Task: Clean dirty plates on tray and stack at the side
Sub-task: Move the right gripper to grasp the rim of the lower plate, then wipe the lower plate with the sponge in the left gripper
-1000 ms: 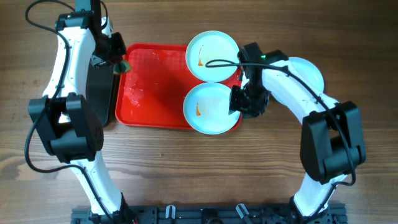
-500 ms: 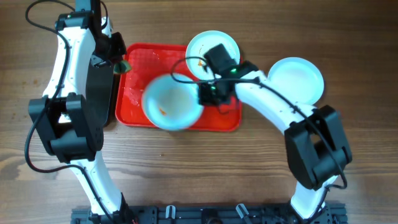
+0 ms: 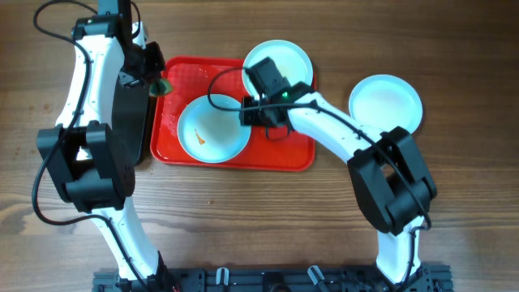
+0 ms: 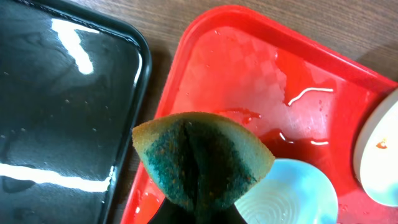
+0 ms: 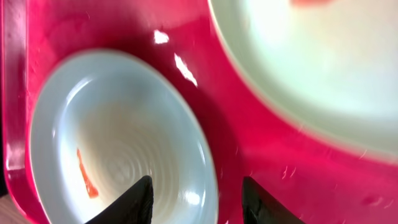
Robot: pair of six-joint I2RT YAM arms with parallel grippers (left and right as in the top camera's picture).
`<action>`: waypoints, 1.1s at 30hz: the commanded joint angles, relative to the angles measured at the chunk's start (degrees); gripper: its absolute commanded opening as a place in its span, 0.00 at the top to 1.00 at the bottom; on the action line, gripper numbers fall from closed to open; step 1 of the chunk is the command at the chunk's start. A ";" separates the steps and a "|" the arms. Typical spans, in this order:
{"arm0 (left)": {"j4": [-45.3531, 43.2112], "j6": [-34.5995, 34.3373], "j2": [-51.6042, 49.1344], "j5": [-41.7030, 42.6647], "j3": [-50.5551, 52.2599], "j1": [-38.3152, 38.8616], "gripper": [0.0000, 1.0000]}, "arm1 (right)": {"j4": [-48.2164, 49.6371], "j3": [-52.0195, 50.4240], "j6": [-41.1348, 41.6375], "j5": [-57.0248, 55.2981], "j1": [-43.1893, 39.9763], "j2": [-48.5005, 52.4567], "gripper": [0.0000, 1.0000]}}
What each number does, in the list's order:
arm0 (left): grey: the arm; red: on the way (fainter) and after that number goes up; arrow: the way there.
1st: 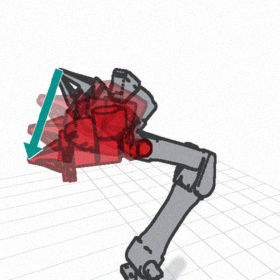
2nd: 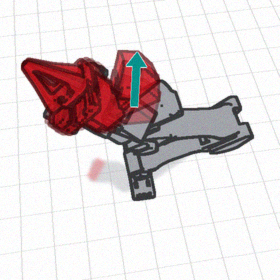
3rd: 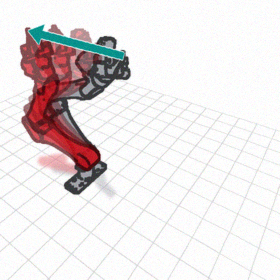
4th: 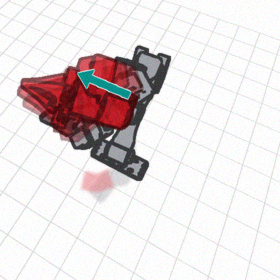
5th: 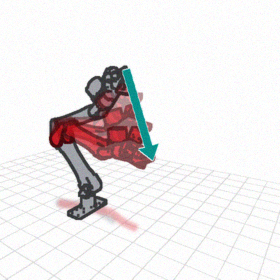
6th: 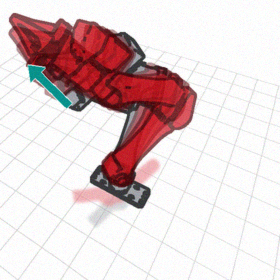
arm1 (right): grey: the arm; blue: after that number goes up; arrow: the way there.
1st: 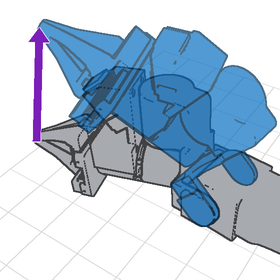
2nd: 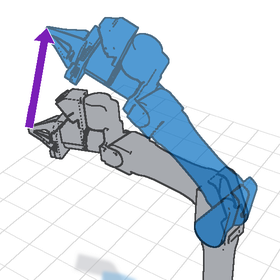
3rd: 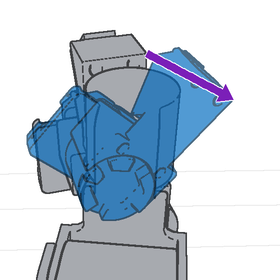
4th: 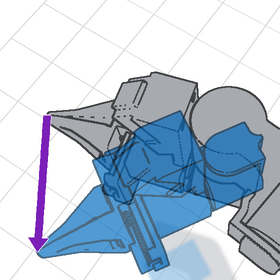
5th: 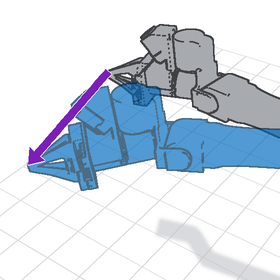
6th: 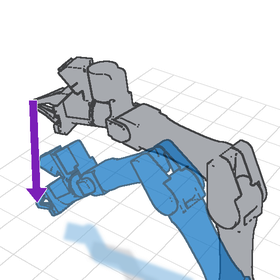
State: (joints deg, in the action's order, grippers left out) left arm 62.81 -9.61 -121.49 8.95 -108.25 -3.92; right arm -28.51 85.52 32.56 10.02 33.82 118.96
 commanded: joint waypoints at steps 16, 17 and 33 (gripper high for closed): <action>0.66 -3.28 -0.22 5.14 0.46 2.67 0.96 | -6.75 9.86 4.94 5.60 -2.23 11.98 0.69; 0.66 -3.28 -0.31 5.14 0.46 2.86 0.96 | -7.04 9.84 4.96 6.97 -2.21 11.98 0.67; -15.50 3.39 -0.46 7.37 18.93 14.45 0.96 | -7.30 9.73 5.05 6.56 -2.19 12.00 0.96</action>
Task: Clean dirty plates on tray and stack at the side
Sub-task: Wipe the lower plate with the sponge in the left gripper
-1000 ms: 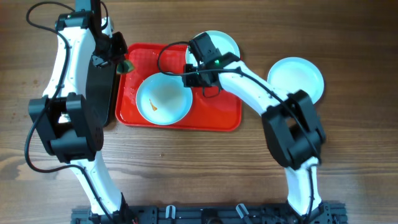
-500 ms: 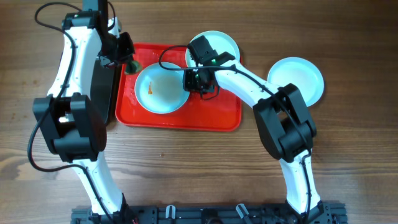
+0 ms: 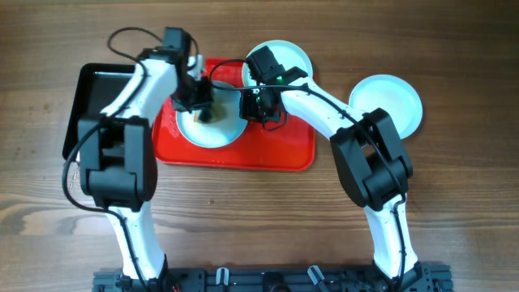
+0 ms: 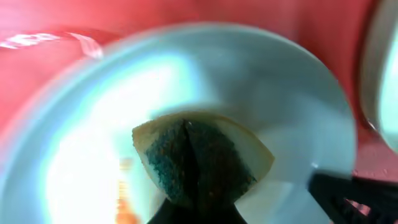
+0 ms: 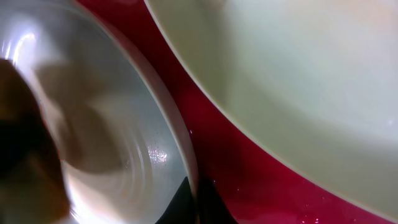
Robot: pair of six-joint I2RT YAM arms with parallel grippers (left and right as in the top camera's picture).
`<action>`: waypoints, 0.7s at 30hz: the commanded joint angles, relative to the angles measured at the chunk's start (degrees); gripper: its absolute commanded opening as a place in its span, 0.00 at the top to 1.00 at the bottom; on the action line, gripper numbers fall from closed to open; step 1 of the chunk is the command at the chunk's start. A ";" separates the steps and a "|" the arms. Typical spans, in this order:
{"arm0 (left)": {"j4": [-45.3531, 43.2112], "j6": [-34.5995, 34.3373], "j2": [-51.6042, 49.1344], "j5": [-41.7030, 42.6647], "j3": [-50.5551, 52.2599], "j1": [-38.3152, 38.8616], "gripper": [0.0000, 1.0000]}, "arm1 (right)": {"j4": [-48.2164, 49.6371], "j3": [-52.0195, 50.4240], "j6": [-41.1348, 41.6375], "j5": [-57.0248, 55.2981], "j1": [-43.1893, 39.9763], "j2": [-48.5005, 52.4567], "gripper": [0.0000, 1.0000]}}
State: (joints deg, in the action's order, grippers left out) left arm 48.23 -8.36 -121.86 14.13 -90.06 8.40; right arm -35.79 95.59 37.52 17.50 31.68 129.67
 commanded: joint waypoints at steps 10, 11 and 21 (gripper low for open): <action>-1.51 3.89 -5.86 5.73 0.92 -1.51 0.96 | 0.24 -0.35 0.04 -0.94 -0.04 1.29 0.96; -1.55 3.85 -6.40 5.18 0.92 -1.62 0.96 | 0.24 -0.35 0.07 -0.94 -0.04 1.29 0.96; -1.25 1.53 -6.40 -34.07 0.92 -3.19 0.96 | 0.39 -0.35 0.07 -0.94 -0.04 1.29 0.95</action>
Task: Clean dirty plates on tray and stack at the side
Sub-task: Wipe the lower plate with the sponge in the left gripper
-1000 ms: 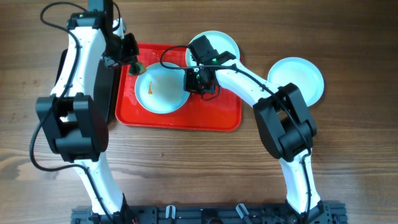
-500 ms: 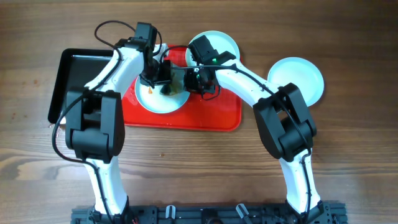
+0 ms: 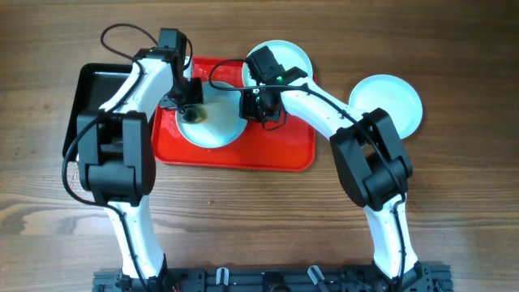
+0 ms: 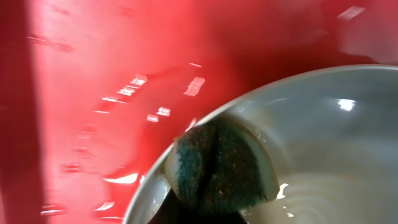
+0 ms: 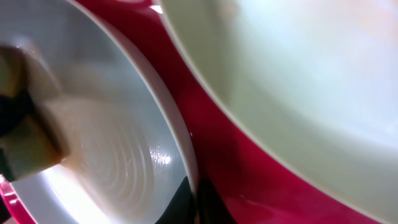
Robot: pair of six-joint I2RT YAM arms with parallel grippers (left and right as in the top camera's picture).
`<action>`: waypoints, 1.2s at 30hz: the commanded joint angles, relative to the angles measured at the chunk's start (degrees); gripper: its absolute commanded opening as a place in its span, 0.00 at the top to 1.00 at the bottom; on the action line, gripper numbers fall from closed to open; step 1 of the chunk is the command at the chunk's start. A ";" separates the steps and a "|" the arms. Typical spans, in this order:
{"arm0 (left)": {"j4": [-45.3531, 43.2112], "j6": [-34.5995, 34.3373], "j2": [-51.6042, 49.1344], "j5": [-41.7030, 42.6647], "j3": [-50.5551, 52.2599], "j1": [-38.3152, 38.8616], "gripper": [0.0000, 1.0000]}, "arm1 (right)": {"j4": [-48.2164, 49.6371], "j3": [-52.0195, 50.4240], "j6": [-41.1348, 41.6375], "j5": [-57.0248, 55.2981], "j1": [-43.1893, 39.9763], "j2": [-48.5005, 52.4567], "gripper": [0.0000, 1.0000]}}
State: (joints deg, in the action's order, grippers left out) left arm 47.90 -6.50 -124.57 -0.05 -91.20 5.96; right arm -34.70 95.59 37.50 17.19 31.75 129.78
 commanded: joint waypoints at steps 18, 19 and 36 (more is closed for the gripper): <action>11.52 -4.24 4.04 6.88 -10.23 4.59 0.96 | -0.83 -0.35 -0.02 -0.83 -0.11 1.18 0.96; 11.93 -2.60 3.67 11.69 -9.51 4.72 0.96 | -0.92 -0.35 -0.02 -0.83 -0.11 1.18 0.96; -7.28 -13.73 2.86 -27.10 11.21 4.92 0.96 | -0.92 -0.35 -0.02 -0.81 -0.11 1.18 0.95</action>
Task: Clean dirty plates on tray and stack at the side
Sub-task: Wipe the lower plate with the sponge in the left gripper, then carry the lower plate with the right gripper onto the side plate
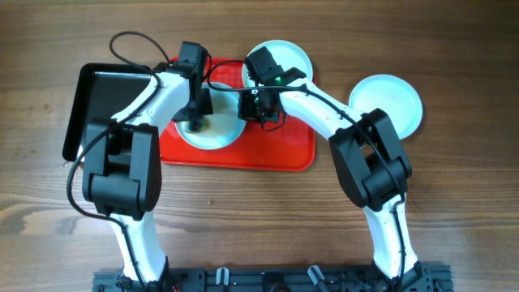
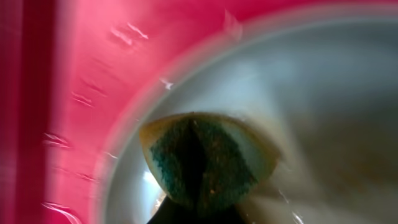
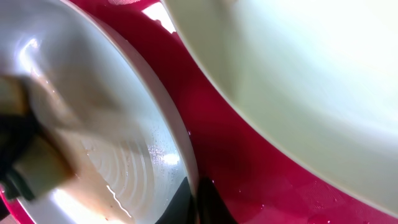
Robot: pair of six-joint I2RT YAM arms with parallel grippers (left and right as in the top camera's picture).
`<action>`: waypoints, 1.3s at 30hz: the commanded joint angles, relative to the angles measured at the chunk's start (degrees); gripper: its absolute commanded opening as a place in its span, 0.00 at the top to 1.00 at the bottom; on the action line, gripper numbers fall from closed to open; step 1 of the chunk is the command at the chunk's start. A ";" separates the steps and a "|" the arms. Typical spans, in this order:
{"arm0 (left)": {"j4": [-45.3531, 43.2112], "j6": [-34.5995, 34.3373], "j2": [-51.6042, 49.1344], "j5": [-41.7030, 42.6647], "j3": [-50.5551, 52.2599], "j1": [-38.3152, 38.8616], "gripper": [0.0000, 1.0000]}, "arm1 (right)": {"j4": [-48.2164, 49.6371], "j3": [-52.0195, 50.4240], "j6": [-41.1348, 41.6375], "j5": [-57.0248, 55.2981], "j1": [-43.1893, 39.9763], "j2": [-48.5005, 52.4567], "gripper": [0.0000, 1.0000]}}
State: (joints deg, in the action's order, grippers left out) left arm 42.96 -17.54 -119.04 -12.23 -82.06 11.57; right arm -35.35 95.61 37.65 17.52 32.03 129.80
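A pale blue plate lies in the middle of the red tray. My left gripper is shut on a green and yellow sponge, which presses on the left inside of that plate. At the plate's right edge, my right gripper is shut on the rim. The right wrist view shows the sponge and a wet brownish film on the plate. A second plate sits at the tray's far right corner.
A black tray lies left of the red one. On the bare wooden table to the right rests a single pale blue plate. Both arms cross above the red tray.
The sponge in my left gripper has moved from the plate's left rim a little to the right, further inside the plate. My right gripper has stayed shut on the plate's right rim.
First my left gripper held the sponge over the red tray's left edge, and my right gripper stood open about the smeared plate's rim. Then the right was shut on the rim with the sponge in the plate. Later the sponge was at the left rim, now further inside.
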 commanded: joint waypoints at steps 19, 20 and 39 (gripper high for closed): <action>10.67 -5.44 5.57 3.04 -16.41 -8.61 0.96 | 1.27 -0.42 3.04 -0.94 -0.37 3.69 0.90; 10.56 -5.44 5.57 3.21 -16.41 -9.27 0.96 | 1.31 -0.42 2.95 0.39 -0.39 3.89 0.95; 10.49 -5.49 5.57 8.81 -16.41 -10.73 0.96 | -11.32 -0.24 -21.35 -56.41 10.27 -19.56 0.96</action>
State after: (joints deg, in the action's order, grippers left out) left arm 53.63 -22.26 -114.52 -4.32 -97.86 1.06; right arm -46.72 95.00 17.72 -24.77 39.42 110.76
